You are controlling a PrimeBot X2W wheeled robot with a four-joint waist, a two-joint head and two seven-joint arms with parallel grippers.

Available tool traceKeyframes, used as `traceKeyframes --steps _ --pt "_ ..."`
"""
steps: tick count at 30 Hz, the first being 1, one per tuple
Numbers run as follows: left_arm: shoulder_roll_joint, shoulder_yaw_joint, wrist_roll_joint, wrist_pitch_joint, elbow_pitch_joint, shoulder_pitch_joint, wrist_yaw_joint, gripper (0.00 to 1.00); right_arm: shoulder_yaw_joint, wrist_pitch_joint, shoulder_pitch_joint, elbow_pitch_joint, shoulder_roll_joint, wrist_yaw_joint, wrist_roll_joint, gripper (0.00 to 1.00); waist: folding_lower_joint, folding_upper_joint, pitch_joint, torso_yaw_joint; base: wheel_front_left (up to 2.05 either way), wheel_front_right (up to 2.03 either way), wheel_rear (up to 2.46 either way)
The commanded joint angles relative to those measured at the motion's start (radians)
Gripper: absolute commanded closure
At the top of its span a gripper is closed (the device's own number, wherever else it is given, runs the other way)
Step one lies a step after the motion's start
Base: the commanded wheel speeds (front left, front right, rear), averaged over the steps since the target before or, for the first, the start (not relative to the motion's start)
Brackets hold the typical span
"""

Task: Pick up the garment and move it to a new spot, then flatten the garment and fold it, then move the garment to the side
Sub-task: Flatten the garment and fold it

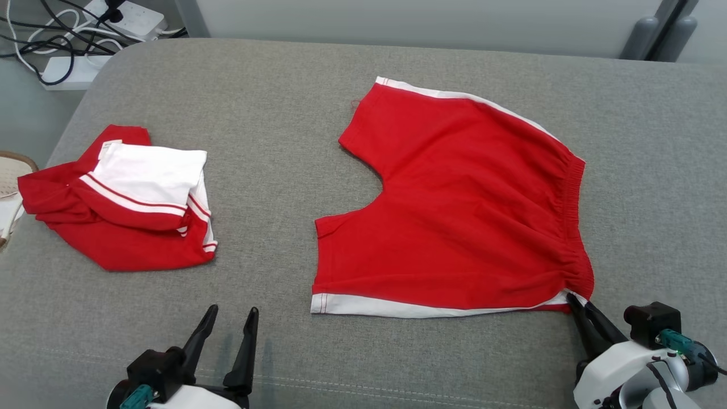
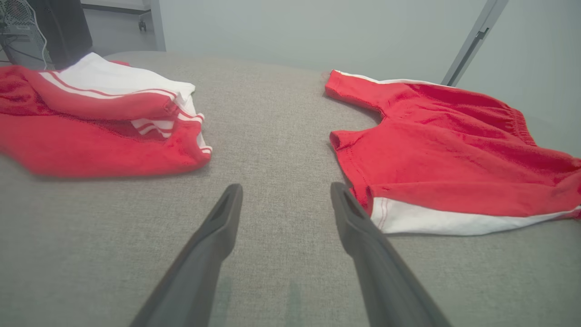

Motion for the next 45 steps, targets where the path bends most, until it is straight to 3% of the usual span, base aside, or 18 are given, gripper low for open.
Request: traceKeyframes --steps 1,11,18,37,38,39,40,45 --pt "0.017 0.022 -0.012 -0.01 -0.017 -0.055 -0.007 0.0 0.022 -0.014 -0.005 -0.027 -0.017 0.004 0.012 1.0 0.0 -0.0001 0.001 -0.01 0.0 0.0 0.0" --pt "0.085 -0.28 -0.242 -0.01 0.126 -0.171 -0.007 0.0 0.099 -0.014 -0.027 -0.045 -0.063 0.004 0.04 1.0 0.0 -0.0001 0.044 -0.08 0.0 0.0 0.0" --pt "0.133 -0.426 -0.382 -0.01 0.172 -0.238 -0.007 0.0 0.139 -0.014 -0.078 -0.046 -0.06 0.004 0.047 1.0 0.0 -0.0001 0.073 -0.113 0.0 0.0 0.0" --pt "0.179 -0.538 -0.485 -0.01 0.156 -0.256 -0.007 0.0 0.154 -0.014 -0.099 -0.043 -0.056 0.004 0.057 1.0 0.0 -0.0001 0.067 -0.118 0.0 0.0 0.0" --pt "0.18 -0.544 -0.487 -0.01 0.152 -0.259 -0.007 0.23 0.156 -0.014 -0.1 -0.043 -0.056 0.004 0.058 1.0 0.0 -0.0001 0.067 -0.119 0.0 0.0 0.0" --pt "0.184 -0.544 -0.487 -0.01 0.147 -0.264 -0.007 0.65 0.158 -0.014 -0.101 -0.042 -0.057 0.004 0.06 1.0 0.0 -0.0001 0.067 -0.12 0.0 0.0 0.0" --pt "0.188 -0.541 -0.483 -0.01 0.139 -0.27 -0.007 0.98 0.163 -0.014 -0.101 -0.041 -0.059 0.004 0.062 1.0 0.0 -0.0001 0.066 -0.121 0.0 0.0 0.0" --pt "0.212 -0.583 -0.501 -0.01 0.131 -0.277 -0.007 1.0 0.184 -0.014 -0.106 -0.035 -0.062 0.004 0.078 1.0 0.0 -0.0001 0.057 -0.13 0.0 0.0 0.0"
